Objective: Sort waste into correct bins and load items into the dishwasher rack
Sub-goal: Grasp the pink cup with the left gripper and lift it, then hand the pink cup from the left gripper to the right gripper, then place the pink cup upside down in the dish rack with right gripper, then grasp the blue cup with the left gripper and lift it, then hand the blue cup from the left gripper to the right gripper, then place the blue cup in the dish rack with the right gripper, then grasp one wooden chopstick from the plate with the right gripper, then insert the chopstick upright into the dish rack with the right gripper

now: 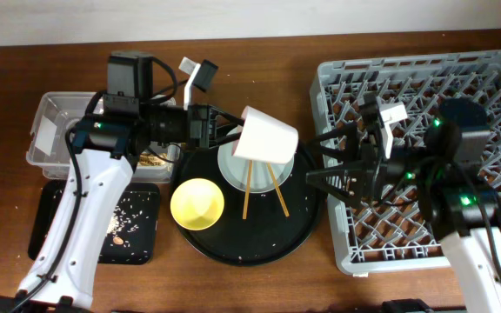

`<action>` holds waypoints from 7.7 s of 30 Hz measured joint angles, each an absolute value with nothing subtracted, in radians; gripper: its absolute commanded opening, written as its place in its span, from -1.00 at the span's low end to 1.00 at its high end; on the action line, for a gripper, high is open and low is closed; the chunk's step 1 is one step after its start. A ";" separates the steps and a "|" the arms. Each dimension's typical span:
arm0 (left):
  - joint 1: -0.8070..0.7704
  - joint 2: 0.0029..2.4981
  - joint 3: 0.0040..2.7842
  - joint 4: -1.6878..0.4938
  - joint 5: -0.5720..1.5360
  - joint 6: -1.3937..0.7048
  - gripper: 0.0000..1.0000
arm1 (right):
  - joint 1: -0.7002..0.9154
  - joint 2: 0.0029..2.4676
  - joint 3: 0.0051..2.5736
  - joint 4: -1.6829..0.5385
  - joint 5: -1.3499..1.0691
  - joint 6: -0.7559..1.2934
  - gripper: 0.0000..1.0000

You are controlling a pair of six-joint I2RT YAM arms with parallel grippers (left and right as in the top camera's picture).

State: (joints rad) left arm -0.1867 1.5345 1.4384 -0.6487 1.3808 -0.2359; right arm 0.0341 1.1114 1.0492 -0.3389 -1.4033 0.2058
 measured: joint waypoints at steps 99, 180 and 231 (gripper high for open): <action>-0.611 2.007 1.436 -0.488 -0.087 -0.591 -0.99 | 0.067 1.486 1.502 -0.958 -0.069 0.026 0.97; -0.009 1.540 1.460 -0.857 0.609 -0.449 0.99 | -0.076 1.846 1.538 -0.926 0.148 0.079 0.83; 0.339 1.542 1.459 -0.827 0.590 -0.476 0.99 | 0.523 2.007 1.848 -1.195 -0.060 0.365 -0.92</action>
